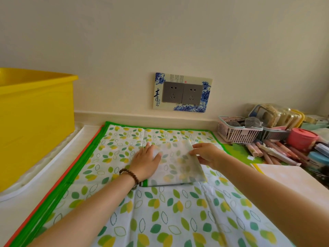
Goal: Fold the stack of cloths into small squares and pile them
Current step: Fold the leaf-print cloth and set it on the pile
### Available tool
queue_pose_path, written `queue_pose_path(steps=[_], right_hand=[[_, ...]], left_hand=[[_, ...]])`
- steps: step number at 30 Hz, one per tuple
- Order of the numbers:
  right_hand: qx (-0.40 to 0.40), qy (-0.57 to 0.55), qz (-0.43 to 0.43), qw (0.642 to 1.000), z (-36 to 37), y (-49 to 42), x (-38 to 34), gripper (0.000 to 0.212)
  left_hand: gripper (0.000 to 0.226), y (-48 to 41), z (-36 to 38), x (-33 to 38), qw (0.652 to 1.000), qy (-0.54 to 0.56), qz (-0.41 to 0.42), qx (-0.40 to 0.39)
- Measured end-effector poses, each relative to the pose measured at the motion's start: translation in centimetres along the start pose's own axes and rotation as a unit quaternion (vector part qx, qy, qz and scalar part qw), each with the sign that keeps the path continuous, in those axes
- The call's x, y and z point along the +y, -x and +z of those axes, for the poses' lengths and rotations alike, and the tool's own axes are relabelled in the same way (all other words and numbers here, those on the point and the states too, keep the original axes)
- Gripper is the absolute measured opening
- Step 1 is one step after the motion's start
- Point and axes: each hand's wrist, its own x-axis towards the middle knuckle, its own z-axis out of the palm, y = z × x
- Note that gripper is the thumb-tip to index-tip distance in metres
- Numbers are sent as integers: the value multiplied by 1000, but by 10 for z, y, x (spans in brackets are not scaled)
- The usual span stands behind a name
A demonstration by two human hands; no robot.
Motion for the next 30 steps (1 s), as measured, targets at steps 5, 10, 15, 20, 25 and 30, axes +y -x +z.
queue_pose_path(steps=[5, 10, 15, 20, 25, 30], right_hand=[[-3, -35, -68, 997, -13, 20, -4, 36], [18, -82, -152, 985, -53, 49, -26, 36], [49, -88, -164, 981, -122, 79, -28, 34], [88, -65, -103, 989, -201, 99, -9, 34], [120, -38, -52, 991, -256, 109, 19, 36], [132, -8, 24, 991, -289, 97, 52, 42]], left_hand=[[56, 4, -8, 9, 982, 179, -21, 52], [95, 1, -17, 31, 918, 383, -96, -29], [50, 4, -6, 80, 811, 560, -41, -167], [19, 12, 17, 150, 792, 583, -15, -178], [17, 17, 51, 202, 784, 584, -15, -210], [13, 19, 81, 230, 797, 558, -41, -230]])
